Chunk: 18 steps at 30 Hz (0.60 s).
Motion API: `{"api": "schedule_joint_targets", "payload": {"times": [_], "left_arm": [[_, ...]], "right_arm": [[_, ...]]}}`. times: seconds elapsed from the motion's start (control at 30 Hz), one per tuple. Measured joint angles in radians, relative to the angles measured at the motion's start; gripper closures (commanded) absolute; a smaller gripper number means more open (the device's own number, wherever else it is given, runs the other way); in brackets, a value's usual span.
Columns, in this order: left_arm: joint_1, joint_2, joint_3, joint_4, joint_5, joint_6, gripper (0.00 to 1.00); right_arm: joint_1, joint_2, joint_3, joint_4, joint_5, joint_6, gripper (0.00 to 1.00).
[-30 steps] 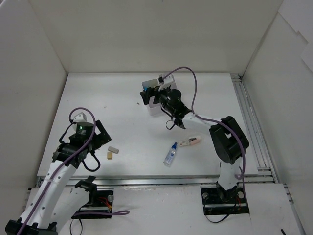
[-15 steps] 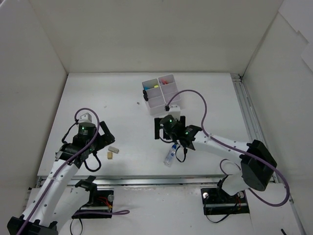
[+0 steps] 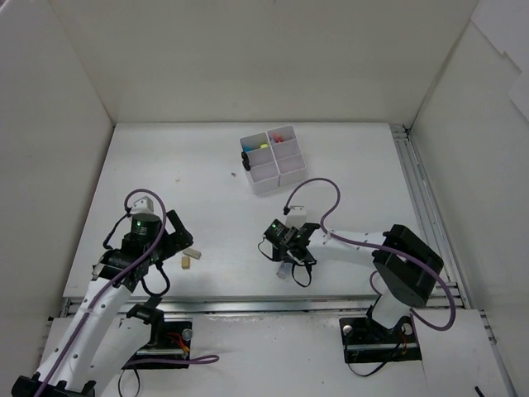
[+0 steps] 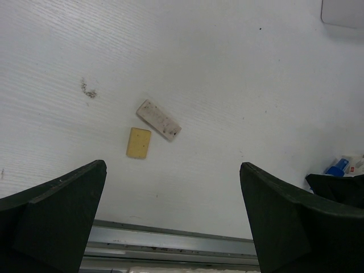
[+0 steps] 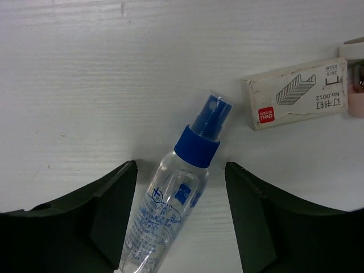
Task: Sort the stationery into containers
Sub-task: Pick up the stationery from the corner of the board.
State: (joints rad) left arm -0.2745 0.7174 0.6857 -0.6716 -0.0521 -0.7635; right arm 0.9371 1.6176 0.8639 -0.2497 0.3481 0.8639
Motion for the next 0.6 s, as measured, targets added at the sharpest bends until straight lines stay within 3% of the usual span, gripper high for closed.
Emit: {"api": "schedule_joint_targets", "payload": {"times": [0.07,0.1,0.2,0.43,0.6], "left_arm": [[0.000,-0.013,-0.002,-0.003,-0.003,-0.005,0.01],[0.000,-0.021,-0.006,-0.003,-0.006,-0.008,0.01],[0.000,-0.039,-0.014,-0.011,-0.013,-0.017,0.01],[0.000,-0.036,-0.014,-0.011,-0.027,-0.026,0.01],[0.000,0.010,-0.014,-0.010,-0.027,-0.026,0.01]], "right_arm": [[0.001,0.003,-0.008,-0.002,-0.008,0.020,0.57],[0.003,0.003,-0.010,-0.001,-0.010,0.027,0.74],[0.013,0.002,-0.009,0.002,0.002,0.032,0.90],[0.019,-0.026,0.095,0.009,0.083,-0.102,1.00],[-0.086,-0.122,0.111,0.332,0.118,-0.320,1.00]]}}
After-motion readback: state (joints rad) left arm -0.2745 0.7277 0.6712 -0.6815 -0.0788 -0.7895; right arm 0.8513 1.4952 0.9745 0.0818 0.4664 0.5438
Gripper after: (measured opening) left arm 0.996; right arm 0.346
